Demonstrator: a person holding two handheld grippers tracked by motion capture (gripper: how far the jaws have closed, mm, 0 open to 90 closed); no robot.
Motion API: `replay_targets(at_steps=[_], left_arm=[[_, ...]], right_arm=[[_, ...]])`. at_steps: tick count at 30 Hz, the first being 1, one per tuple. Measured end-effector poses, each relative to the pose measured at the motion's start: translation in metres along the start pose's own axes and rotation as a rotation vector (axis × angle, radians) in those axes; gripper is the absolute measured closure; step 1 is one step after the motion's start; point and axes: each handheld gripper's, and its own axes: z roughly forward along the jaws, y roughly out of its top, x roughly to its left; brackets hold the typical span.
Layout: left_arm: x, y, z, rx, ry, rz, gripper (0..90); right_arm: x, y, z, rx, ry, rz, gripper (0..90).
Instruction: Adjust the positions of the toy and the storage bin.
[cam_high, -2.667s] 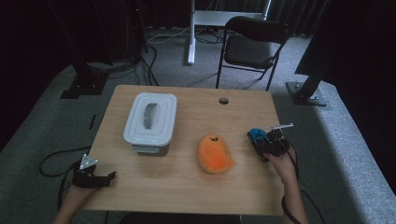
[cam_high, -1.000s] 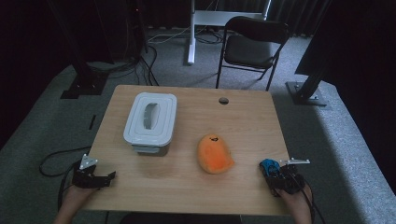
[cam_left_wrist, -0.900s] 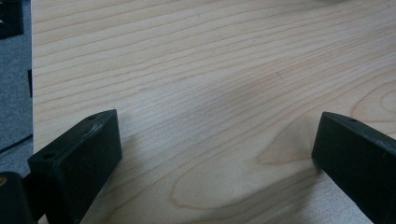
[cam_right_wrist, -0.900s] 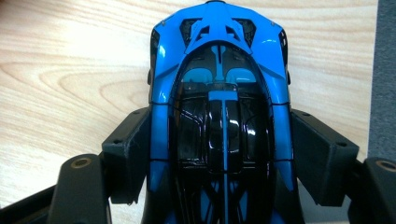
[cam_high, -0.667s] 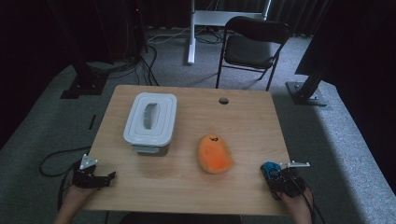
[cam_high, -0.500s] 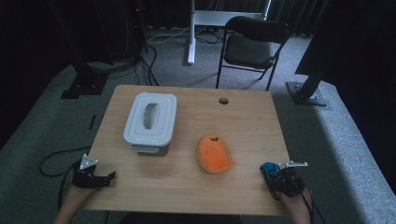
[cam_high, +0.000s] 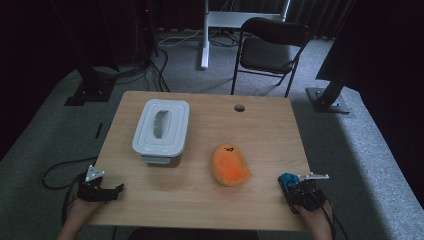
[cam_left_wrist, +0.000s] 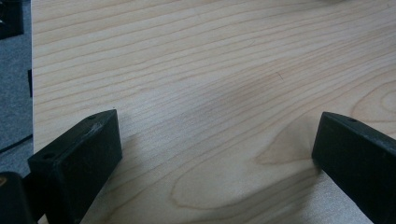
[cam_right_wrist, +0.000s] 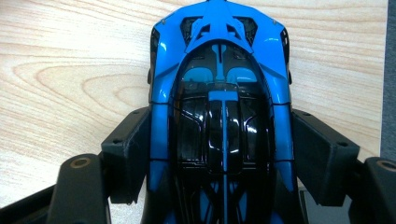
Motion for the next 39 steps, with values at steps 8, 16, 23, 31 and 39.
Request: replay_targets(at_steps=[8,16,23,31,39], left_arm=[[0.0,0.0,0.0,0.001,0.0,0.001,1.8],[0.0,0.0,0.0,0.001,0.0,0.0,1.8],[0.0,0.0,0.0,0.0,0.0,0.0,1.8],[0.0,0.0,0.0,0.001,0.0,0.0,1.8],[0.0,0.0,0.0,0.001,0.0,0.0,1.8]], right_arm=[[-0.003,0.0,-0.001,-0.014,0.036,0.023,24.6],[-0.004,0.005,-0.005,-0.029,0.052,0.033,21.2],[-0.004,0.012,-0.012,-0.062,0.061,0.032,18.7],[-0.001,0.024,-0.019,-0.096,0.059,0.019,15.5],[0.008,0.035,-0.02,-0.104,0.083,-0.004,15.5]])
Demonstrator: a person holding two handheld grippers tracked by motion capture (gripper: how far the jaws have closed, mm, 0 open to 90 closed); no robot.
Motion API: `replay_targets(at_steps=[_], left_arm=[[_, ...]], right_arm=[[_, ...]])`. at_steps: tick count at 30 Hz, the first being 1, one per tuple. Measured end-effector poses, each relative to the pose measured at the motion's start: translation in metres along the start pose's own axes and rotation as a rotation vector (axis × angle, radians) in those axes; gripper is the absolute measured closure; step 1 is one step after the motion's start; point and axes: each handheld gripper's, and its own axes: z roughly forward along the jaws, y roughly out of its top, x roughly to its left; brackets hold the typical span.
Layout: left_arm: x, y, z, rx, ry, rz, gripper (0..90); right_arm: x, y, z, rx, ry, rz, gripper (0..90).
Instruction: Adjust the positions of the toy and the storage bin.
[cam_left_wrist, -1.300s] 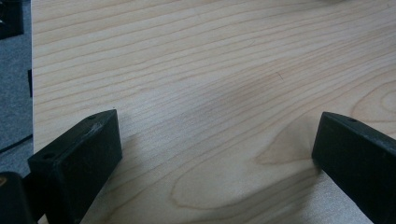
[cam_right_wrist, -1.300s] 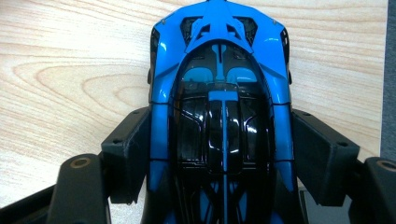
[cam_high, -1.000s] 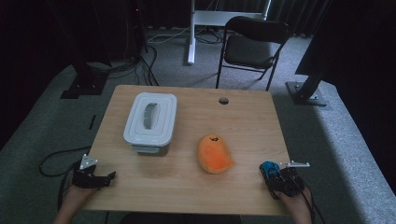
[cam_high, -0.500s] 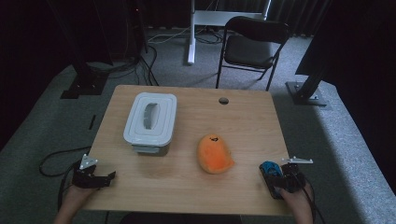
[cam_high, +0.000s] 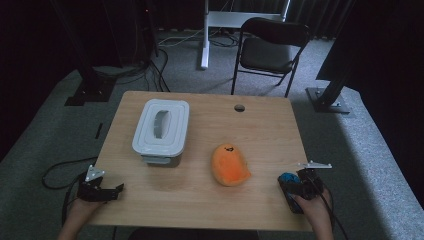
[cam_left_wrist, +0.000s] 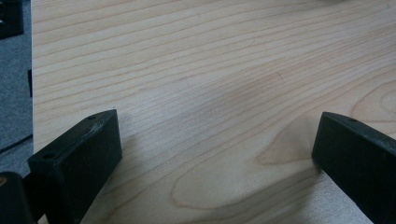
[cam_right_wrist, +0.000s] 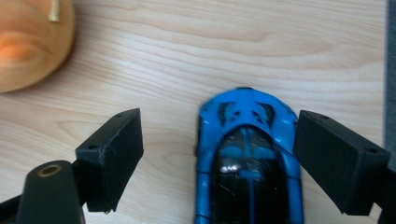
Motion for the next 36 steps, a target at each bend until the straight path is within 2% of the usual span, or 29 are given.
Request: replay_targets(at_steps=[10,27,36], left_arm=[[0.0,0.0,0.0,0.0,0.0,0.0,1.8],[0.0,0.0,0.0,-0.002,0.0,-0.002,1.8],[0.0,0.0,0.0,0.0,0.0,-0.002,1.8]], right_arm=[[0.016,0.019,-0.001,-0.019,0.058,-0.043,15.5],[0.055,0.05,0.006,-0.049,0.151,-0.129,15.6],[0.071,0.061,0.005,-0.065,0.194,-0.156,15.6]])
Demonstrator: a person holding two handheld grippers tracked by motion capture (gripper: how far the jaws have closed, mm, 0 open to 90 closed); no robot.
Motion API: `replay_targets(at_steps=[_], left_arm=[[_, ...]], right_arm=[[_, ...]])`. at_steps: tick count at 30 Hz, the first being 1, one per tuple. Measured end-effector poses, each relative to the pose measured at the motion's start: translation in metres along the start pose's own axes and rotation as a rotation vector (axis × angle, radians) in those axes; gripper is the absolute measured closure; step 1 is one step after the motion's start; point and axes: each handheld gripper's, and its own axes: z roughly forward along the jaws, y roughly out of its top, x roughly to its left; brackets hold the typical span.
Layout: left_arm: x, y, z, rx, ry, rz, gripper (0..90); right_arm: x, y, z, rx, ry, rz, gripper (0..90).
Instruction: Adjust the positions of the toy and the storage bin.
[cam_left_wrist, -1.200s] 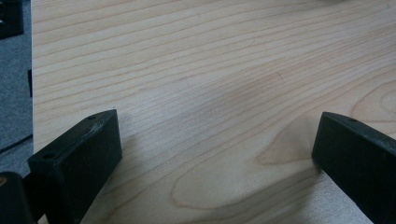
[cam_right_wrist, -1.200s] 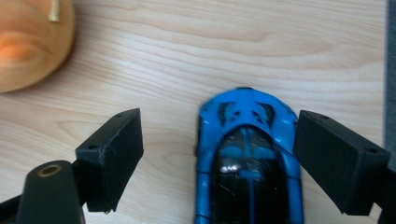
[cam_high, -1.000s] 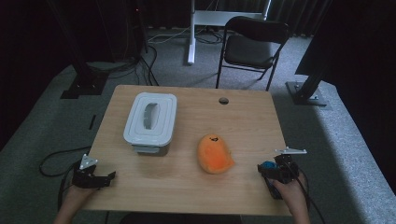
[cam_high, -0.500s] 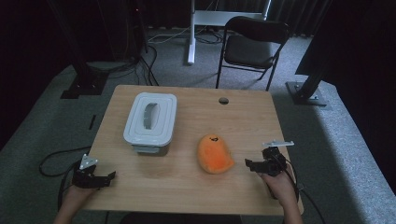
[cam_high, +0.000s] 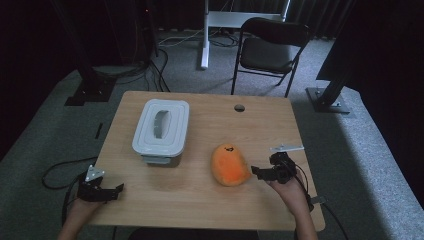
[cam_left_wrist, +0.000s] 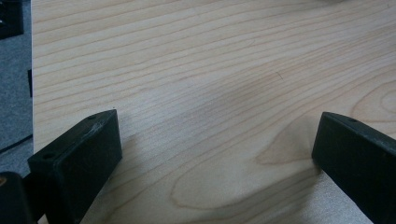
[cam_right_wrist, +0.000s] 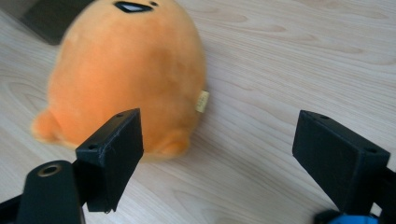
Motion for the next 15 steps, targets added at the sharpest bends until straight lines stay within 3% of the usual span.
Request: replay_targets(at_steps=[7,15], left_arm=[[0.0,0.0,0.0,0.0,0.0,0.0,1.8],[0.0,0.0,0.0,-0.001,0.0,0.0,1.8]], right_arm=[[0.008,0.006,0.003,-0.004,0.024,-0.017,15.6],[0.027,0.016,0.011,-0.012,0.077,-0.049,15.5]])
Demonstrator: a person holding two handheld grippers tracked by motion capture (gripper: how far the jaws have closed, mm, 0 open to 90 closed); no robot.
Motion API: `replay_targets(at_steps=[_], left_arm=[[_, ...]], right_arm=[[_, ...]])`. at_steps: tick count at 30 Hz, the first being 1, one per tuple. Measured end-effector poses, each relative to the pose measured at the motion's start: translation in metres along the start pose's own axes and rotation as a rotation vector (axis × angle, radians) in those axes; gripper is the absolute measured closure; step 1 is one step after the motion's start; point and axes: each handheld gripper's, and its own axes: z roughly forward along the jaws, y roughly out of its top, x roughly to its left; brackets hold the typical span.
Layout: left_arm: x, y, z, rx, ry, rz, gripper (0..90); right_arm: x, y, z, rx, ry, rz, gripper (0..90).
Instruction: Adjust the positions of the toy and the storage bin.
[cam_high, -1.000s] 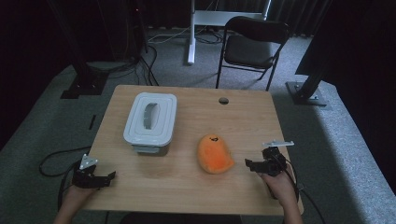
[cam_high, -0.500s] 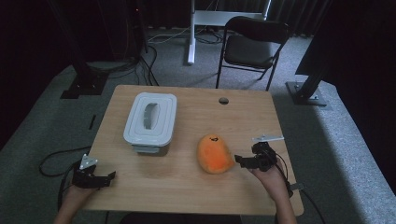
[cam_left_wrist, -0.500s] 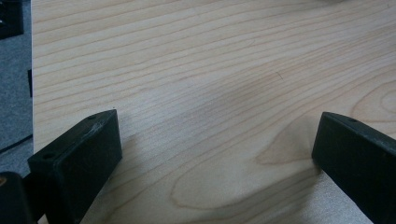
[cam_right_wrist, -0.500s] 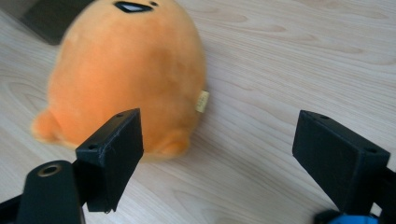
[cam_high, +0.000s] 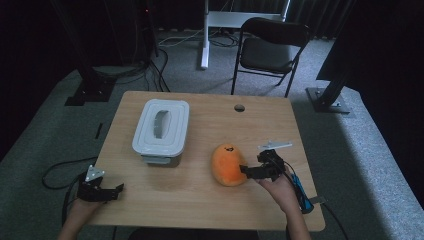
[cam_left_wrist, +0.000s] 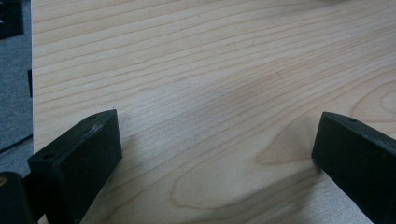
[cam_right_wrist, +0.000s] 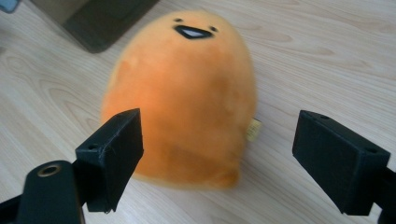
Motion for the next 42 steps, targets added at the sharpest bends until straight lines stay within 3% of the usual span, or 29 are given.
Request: replay_targets(at_steps=[6,12,17,21,31,37,42], left_arm=[[0.0,0.0,0.0,0.001,0.0,0.001,1.8],[0.0,0.0,0.0,0.002,-0.002,0.003,1.8],[0.0,0.0,0.0,0.001,-0.002,0.003,1.8],[0.0,0.0,0.0,0.001,-0.002,0.003,1.8],[0.0,0.0,0.0,0.002,-0.001,0.003,1.8],[0.0,0.0,0.0,0.001,-0.001,0.003,1.8],[0.0,0.0,0.0,0.001,-0.001,0.003,1.8]], right_arm=[[0.014,0.008,0.011,0.013,0.023,-0.033,15.5],[0.019,0.011,0.025,0.028,0.047,-0.038,14.6],[0.022,0.012,0.04,0.07,0.029,-0.042,13.8],[0.022,0.009,0.054,0.099,0.041,-0.043,12.1],[0.028,0.005,0.069,0.091,0.02,-0.048,13.1],[0.032,0.004,0.074,0.087,0.016,-0.082,23.4],[0.034,0.003,0.071,0.061,0.016,-0.107,42.8]])
